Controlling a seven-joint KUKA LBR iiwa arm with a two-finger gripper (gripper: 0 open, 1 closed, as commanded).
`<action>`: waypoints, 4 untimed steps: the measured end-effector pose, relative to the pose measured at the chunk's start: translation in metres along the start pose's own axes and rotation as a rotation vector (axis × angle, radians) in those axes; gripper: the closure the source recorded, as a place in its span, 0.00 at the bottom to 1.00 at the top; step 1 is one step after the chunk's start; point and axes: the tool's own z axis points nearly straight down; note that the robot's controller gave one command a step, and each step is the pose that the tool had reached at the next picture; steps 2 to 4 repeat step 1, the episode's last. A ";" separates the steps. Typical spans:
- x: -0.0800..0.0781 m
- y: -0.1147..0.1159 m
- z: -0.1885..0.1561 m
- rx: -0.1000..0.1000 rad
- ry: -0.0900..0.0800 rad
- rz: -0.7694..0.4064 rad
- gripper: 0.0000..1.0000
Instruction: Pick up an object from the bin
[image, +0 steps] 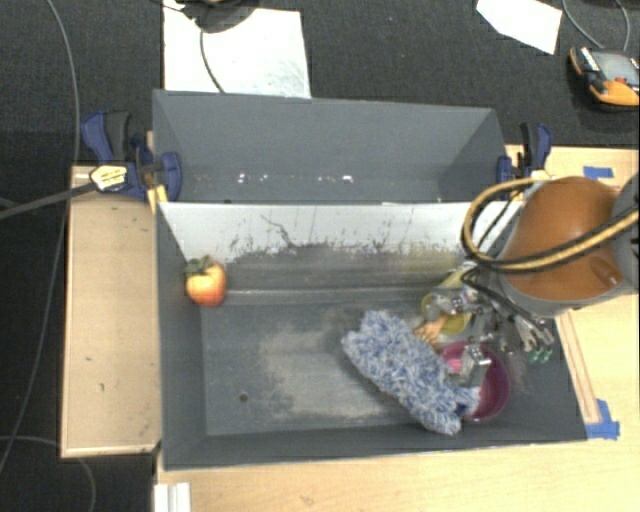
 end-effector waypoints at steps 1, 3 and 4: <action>0.005 0.006 0.008 0.002 -0.009 -0.138 1.00; 0.005 0.006 0.008 0.002 -0.009 -0.138 1.00; 0.005 0.006 0.008 0.002 -0.009 -0.138 1.00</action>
Offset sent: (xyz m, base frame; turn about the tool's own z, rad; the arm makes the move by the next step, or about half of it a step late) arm 0.0000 0.0000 0.0000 0.0000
